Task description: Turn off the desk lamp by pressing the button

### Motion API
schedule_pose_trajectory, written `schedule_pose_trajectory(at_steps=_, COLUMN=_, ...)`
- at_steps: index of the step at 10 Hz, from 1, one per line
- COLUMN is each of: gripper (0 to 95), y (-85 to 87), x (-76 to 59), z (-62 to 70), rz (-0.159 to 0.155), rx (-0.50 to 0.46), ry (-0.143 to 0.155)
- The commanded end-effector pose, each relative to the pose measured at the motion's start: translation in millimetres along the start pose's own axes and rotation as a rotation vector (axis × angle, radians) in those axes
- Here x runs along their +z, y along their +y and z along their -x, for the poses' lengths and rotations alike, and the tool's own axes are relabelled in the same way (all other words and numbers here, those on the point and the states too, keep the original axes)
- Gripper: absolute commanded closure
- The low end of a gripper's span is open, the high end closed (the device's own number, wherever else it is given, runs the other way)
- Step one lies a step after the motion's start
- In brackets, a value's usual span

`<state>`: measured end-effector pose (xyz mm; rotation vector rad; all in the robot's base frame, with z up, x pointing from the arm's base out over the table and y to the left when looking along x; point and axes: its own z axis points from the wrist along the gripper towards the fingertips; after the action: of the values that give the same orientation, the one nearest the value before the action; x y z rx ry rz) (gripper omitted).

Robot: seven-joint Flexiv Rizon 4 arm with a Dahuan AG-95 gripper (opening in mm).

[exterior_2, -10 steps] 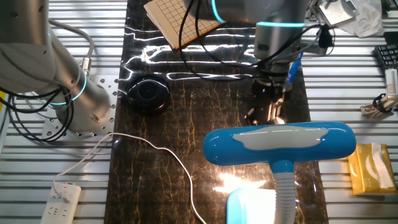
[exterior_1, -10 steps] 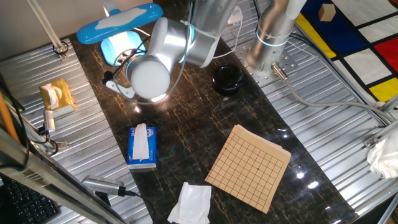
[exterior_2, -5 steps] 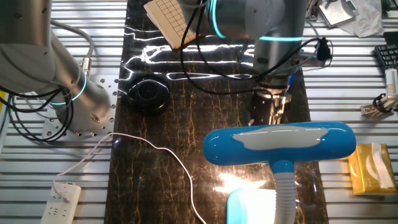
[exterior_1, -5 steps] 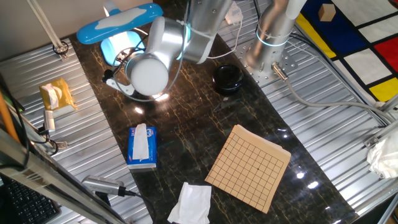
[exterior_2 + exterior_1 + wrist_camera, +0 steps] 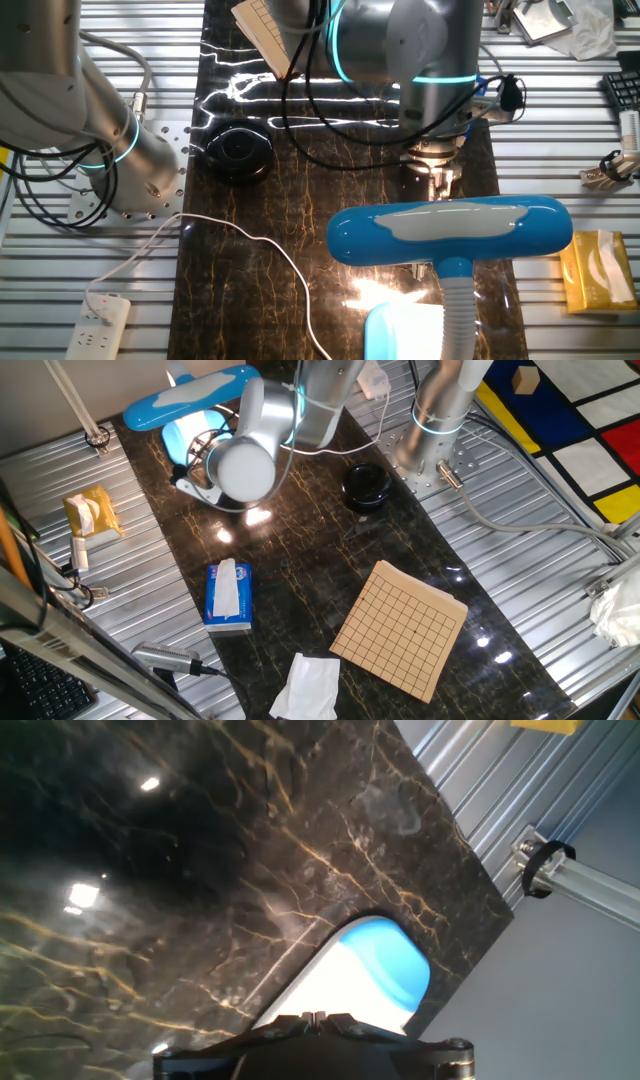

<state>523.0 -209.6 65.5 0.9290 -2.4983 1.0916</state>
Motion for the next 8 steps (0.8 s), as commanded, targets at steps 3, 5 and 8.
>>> schedule_pose_trajectory(at_steps=3, gripper=95.0, y=-3.1, x=14.1, z=-4.4, rz=-0.013, rx=-0.005, ry=-0.018)
schedule_pose_trajectory(at_steps=5, gripper=95.0, y=-4.7, x=18.5, z=-6.6, rz=-0.016, rx=-0.007, ry=-0.022)
schedule_pose_trajectory(at_steps=8, gripper=95.0, y=-5.7, x=27.0, z=-9.1, rz=-0.024, rx=-0.008, ry=-0.030)
